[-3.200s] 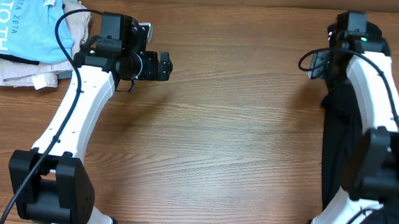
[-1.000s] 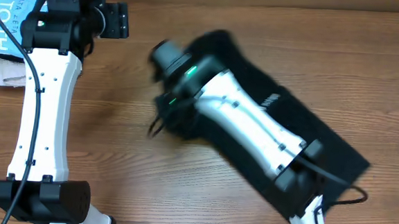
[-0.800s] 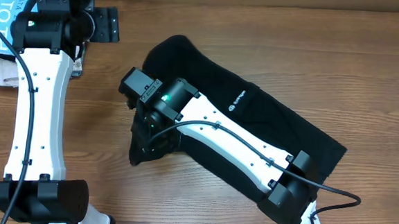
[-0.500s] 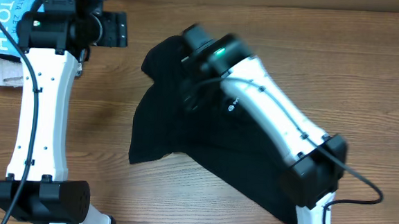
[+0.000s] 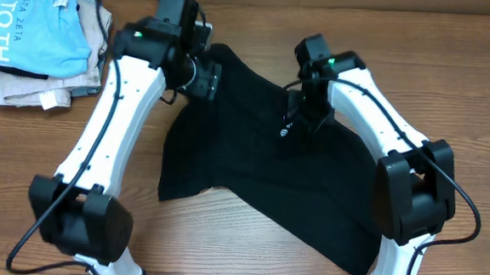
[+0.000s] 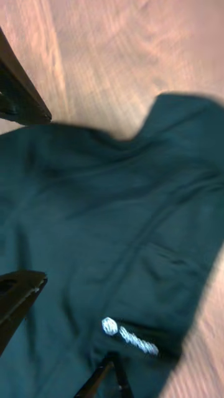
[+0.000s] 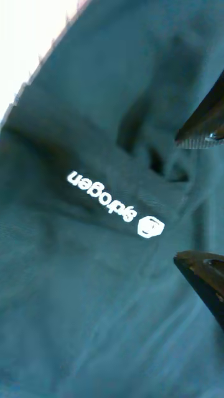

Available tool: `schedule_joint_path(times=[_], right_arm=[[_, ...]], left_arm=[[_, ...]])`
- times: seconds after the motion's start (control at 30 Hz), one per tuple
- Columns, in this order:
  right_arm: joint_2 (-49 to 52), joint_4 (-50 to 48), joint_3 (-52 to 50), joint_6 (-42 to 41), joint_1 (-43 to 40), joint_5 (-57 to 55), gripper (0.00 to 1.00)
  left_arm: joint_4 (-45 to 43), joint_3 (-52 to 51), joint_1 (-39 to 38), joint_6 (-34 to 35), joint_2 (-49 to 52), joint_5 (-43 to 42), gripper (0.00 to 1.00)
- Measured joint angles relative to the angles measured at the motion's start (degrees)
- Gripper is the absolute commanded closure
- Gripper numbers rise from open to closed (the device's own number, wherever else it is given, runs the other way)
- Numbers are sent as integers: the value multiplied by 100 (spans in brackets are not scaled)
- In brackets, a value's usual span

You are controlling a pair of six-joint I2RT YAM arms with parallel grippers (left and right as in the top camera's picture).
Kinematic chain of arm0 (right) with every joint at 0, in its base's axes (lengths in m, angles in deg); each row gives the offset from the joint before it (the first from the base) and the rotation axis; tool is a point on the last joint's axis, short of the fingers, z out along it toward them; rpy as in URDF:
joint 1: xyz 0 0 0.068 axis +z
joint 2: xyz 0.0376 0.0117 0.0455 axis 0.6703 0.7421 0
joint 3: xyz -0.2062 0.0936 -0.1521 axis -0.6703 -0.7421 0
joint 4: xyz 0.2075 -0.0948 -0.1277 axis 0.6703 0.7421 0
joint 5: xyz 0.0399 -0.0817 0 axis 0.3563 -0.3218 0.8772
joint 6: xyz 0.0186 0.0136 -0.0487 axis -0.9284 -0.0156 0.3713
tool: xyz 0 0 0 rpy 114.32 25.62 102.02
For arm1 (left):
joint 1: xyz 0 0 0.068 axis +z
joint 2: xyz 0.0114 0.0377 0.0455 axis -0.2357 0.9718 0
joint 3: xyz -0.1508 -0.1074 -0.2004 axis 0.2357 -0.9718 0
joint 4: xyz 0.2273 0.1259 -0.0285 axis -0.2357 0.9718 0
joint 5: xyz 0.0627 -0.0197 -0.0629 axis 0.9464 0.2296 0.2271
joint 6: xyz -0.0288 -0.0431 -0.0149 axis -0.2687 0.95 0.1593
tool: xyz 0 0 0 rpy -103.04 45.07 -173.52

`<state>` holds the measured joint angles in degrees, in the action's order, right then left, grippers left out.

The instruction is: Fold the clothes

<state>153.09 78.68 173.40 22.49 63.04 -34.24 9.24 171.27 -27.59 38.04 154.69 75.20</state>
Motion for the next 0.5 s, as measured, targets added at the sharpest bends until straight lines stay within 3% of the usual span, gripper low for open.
schedule_joint_path(times=[0.33,0.4,0.5], right_arm=[[-44,-1475,-1305,-697,153,-144,49],[-44,-1587,-1331,-774,155,-153,53],[-44,-1744,-1360,-820,153,-164,68]], left_arm=[[-109,-341,0,144,240,0,22],[-118,-341,0,160,240,0,23],[-118,-341,0,160,240,0,22]])
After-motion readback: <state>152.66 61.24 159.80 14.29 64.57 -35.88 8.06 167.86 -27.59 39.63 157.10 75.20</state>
